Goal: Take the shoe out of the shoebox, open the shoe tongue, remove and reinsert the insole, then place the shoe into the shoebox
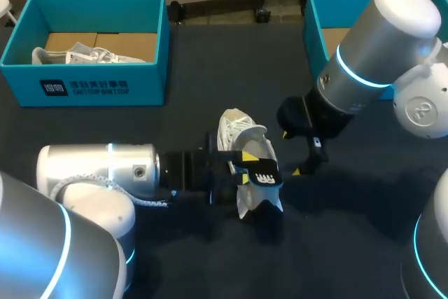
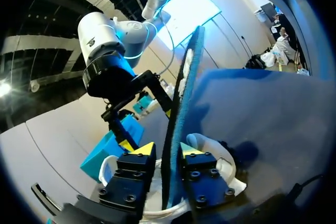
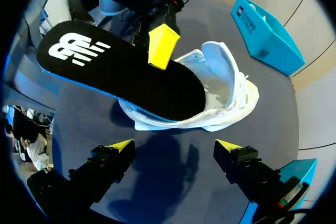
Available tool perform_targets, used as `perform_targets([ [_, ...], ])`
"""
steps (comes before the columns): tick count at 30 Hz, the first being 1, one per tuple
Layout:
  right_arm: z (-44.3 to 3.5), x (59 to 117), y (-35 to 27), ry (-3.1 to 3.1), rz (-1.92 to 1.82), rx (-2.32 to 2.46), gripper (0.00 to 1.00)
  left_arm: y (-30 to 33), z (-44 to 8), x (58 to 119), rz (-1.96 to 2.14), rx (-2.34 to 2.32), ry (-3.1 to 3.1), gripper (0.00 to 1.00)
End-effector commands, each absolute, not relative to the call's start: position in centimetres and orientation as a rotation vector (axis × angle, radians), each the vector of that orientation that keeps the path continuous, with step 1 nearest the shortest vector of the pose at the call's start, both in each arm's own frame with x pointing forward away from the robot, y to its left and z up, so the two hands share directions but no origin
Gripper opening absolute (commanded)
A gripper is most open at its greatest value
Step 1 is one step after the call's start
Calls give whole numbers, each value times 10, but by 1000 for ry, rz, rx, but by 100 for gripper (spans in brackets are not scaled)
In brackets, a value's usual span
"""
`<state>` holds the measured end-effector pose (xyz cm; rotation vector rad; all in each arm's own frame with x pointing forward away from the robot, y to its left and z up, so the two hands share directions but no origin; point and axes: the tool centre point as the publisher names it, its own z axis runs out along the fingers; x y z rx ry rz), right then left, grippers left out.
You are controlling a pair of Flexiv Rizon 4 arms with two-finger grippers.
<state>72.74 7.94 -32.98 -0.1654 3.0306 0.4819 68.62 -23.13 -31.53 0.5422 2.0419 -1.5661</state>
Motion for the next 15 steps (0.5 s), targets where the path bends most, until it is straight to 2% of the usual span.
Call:
perform_targets([
  [1,-331,727,80,3031,479,-165,100,-231,-314,683,-1555,541,2052,12],
  [3,-331,727,80,3031,479,-165,100,-232,-317,684,-1533,554,2070,0],
  [15,-331,727,80,3031,479,-165,100,-232,-323,691,-1446,534,2134,0],
])
